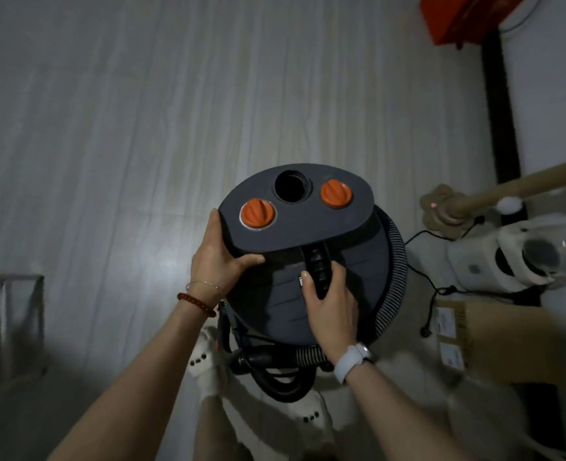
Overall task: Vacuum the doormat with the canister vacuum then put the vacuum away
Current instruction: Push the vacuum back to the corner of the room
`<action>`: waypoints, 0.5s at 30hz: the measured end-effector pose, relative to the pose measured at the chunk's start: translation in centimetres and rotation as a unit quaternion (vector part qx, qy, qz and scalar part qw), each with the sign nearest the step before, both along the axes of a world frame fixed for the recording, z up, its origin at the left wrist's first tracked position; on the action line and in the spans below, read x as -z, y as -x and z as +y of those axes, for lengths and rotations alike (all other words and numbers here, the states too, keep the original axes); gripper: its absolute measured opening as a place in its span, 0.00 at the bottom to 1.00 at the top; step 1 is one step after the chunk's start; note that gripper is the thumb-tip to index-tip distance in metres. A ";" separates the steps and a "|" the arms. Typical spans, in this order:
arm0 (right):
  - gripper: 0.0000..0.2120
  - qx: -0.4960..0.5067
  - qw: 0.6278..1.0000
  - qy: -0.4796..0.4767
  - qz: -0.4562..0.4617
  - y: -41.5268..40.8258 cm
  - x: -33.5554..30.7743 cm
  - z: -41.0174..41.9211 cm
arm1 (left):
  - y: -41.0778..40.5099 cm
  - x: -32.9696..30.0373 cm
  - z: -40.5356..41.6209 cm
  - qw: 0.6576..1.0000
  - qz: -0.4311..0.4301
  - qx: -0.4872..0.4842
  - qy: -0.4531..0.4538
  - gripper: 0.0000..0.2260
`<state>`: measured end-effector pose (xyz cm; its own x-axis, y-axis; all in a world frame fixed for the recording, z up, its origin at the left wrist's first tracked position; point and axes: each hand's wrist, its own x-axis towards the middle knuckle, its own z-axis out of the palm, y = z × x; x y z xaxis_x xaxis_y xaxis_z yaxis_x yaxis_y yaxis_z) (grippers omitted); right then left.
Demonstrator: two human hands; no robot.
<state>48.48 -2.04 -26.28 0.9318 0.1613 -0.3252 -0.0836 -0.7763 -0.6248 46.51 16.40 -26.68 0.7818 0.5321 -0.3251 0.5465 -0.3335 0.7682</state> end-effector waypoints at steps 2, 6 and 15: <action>0.27 0.007 0.999 0.032 -0.005 -1.8 0.0 2.6 | -2.7 -0.1 2.6 1.000 -0.005 0.029 0.004 0.40; 0.29 0.034 0.996 0.066 -0.040 -6.2 -0.3 8.3 | -8.4 0.1 7.7 0.997 -0.010 0.082 0.000 0.38; 0.35 0.097 0.990 0.085 -0.052 -19.3 0.3 18.7 | -24.0 0.0 17.8 0.987 0.002 0.158 -0.018 0.38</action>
<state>67.79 16.70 -26.62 0.9699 -0.0734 -0.2322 -0.1837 -0.8462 -0.5001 70.49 34.23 -26.72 0.9094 0.2739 -0.3129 0.4135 -0.5153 0.7507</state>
